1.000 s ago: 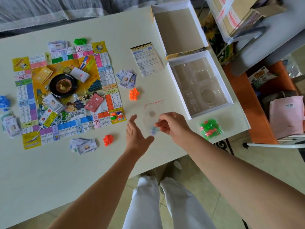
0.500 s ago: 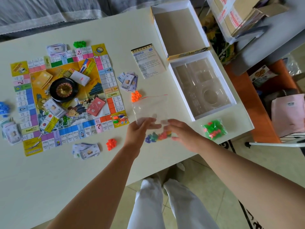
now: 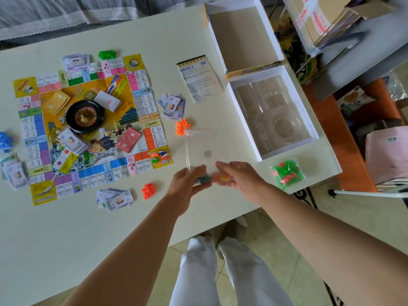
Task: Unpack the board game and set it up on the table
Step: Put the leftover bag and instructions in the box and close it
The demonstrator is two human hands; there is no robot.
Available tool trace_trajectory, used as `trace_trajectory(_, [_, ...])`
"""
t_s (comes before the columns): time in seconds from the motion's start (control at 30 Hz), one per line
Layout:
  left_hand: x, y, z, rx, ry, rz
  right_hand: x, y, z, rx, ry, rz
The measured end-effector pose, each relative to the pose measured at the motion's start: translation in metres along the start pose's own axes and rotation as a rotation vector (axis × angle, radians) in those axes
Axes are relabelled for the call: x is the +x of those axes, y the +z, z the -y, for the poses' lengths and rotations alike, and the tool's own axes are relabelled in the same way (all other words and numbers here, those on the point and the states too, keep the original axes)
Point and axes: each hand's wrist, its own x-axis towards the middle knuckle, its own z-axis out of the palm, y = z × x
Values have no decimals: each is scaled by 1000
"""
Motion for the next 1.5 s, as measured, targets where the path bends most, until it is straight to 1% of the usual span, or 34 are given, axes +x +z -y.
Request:
trace_trajectory(0.07, [1,5,-2,-11,-25,-59,3,0,-2,-38,-28,-71])
trace_trajectory(0.1, [1,7,-4,-16,-22,-85,5,0,-2,-4,-17,-73])
trace_trajectory(0.17, [3,10,-5,28,26,-108,6,-1,0,105,82,-32])
trace_trajectory(0.23, [5,12,-5,107,90,-94,4,-2,3,131,179,24])
trace_trajectory(0.27, [5,12,-5,108,89,-79,4,-3,2,103,176,43])
trace_trajectory(0.3, [6,11,-4,93,50,-67,4,-5,1,75,141,51])
trace_trajectory(0.37, [8,11,-6,90,-78,-40,6,-9,0,66,49,45])
trace_trajectory(0.4, [8,12,-6,116,-114,-33,6,-10,-1,76,31,49])
trace_trajectory(0.43, [9,13,-7,155,-116,-30,7,-10,-1,90,40,60])
trace_trajectory(0.53, [13,17,-9,238,-32,-8,9,-13,1,103,153,96])
trace_trajectory(0.57, [13,19,-9,247,-23,5,11,-14,1,89,153,84])
trace_trajectory(0.67, [17,27,-11,214,-88,28,18,-19,-2,46,-6,-72])
trace_trajectory(0.73, [22,35,-12,190,-126,2,21,-25,-4,79,-47,-85])
trace_trajectory(0.83, [31,54,-10,225,-30,-79,21,-42,-3,172,61,-6])
trace_trajectory(0.9, [39,68,-8,269,48,-90,25,-58,-2,207,147,24])
trace_trajectory(0.97, [47,85,-7,270,82,-104,33,-77,1,178,135,24])
trace_trajectory(1.03, [58,103,-4,250,75,-169,43,-96,5,146,61,3])
trace_trajectory(1.1, [69,127,-1,196,13,-233,48,-119,14,149,11,-11])
trace_trajectory(1.17, [75,147,-1,184,-50,-252,52,-139,17,138,-1,41])
trace_trajectory(1.23, [89,169,-3,259,0,-294,58,-168,24,67,51,138])
trace_trajectory(1.3, [97,187,-8,384,89,-297,68,-193,27,-37,103,220])
trace_trajectory(1.37, [107,203,-14,488,162,-264,78,-217,33,-161,106,276])
trace_trajectory(1.5, [128,221,-23,625,263,-166,98,-250,46,-362,140,331])
